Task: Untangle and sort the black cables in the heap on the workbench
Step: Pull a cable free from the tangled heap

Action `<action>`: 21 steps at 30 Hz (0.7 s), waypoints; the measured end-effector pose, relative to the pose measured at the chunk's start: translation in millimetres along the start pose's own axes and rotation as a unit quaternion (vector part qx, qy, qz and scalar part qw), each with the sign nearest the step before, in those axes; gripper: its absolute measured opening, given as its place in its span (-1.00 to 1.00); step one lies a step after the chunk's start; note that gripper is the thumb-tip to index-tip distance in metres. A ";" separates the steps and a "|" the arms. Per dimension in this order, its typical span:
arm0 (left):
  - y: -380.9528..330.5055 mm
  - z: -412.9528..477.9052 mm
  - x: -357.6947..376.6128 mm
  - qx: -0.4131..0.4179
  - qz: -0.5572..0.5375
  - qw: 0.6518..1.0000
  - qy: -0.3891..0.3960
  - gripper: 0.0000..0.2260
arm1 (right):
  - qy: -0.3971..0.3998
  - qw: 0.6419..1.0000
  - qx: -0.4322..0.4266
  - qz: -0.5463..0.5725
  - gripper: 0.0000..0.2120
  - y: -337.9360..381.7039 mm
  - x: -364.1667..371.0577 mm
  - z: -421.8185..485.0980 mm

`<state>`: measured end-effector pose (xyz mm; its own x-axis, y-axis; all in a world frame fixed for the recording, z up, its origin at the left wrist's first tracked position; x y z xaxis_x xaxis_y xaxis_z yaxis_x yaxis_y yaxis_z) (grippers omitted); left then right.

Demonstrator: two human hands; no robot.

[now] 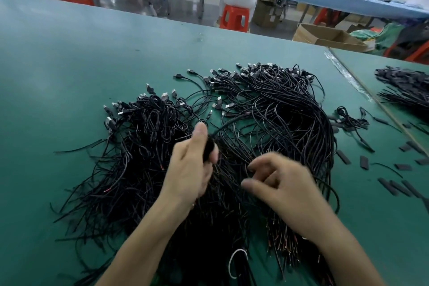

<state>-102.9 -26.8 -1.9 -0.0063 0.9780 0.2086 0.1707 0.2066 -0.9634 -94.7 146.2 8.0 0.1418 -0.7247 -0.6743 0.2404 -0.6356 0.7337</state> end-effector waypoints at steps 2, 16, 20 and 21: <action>0.7 2.3 -6.4 -0.014 -0.005 1.000 -0.021 -0.41 | 0.057 0.993 0.026 -0.099 -0.79 -9.5 28.6 -5.4; -1.0 6.3 -7.2 0.048 0.008 0.998 -0.035 -0.59 | 0.021 0.993 0.062 -0.096 -0.79 -2.6 65.4 1.7; -1.5 6.2 -7.5 0.065 -0.014 0.997 -0.029 -0.63 | 0.022 0.993 0.055 -0.104 -0.85 -0.4 64.5 2.2; -1.1 6.3 -6.7 0.066 -0.018 0.997 -0.022 -0.64 | 0.024 0.993 0.053 -0.102 -0.86 0.4 63.4 1.7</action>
<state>-109.2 -33.3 -3.3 -0.0539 0.9694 0.2396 0.0391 0.2418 -0.9695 -87.3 99.5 -34.3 0.1466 -0.5660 -0.8113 0.1660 -0.7944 0.5842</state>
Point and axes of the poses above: each hand's wrist, its own z-axis towards the middle knuckle, its own x-axis out of the palm, y = z × x, the point moved 7 cm from there along z, towards the middle knuckle, and after that the axes turned 6 degrees about -x, right-handed, at the moved point
